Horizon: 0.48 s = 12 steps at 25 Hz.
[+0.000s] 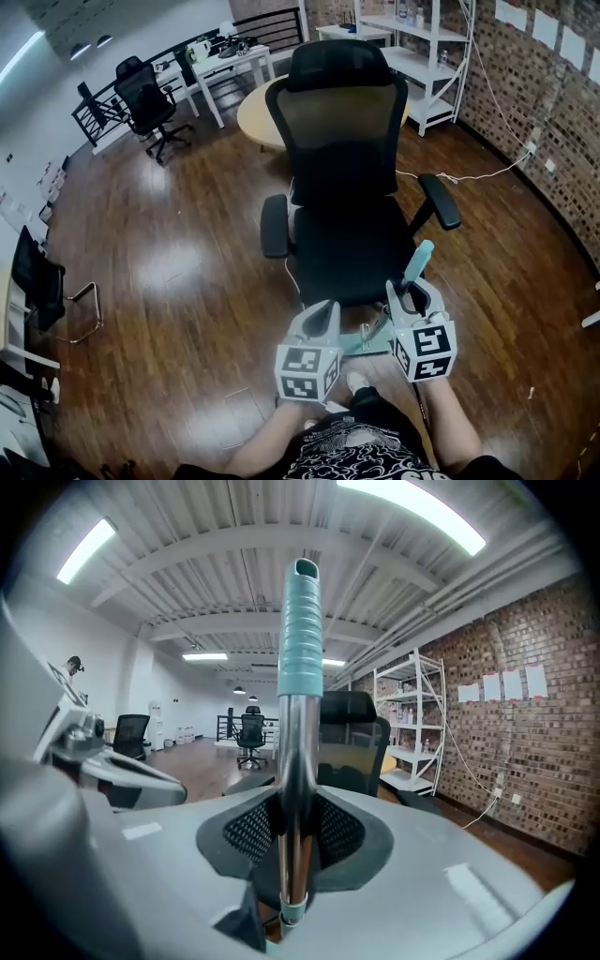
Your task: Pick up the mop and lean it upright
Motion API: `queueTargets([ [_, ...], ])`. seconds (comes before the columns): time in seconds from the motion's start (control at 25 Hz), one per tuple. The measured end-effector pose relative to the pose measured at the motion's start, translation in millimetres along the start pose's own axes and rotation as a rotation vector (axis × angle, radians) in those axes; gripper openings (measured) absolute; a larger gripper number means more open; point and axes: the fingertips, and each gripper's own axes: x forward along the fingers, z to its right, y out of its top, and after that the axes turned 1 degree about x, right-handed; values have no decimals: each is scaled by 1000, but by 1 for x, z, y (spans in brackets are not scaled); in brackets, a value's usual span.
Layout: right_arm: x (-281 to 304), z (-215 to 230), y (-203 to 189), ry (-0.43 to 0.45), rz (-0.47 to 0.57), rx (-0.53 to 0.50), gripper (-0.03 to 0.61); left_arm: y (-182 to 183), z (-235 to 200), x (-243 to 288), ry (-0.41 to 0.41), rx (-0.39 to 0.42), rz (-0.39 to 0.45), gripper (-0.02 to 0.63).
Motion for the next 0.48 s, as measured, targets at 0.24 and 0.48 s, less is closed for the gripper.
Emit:
queueTargets([
  [0.24,-41,-19,55,-14,86,-11,95,-8,0,-18,-15,-4,12,3],
  [0.48,-63,-32,89,-10,146,-27,95,-8,6,-23,-23,14,34,3],
])
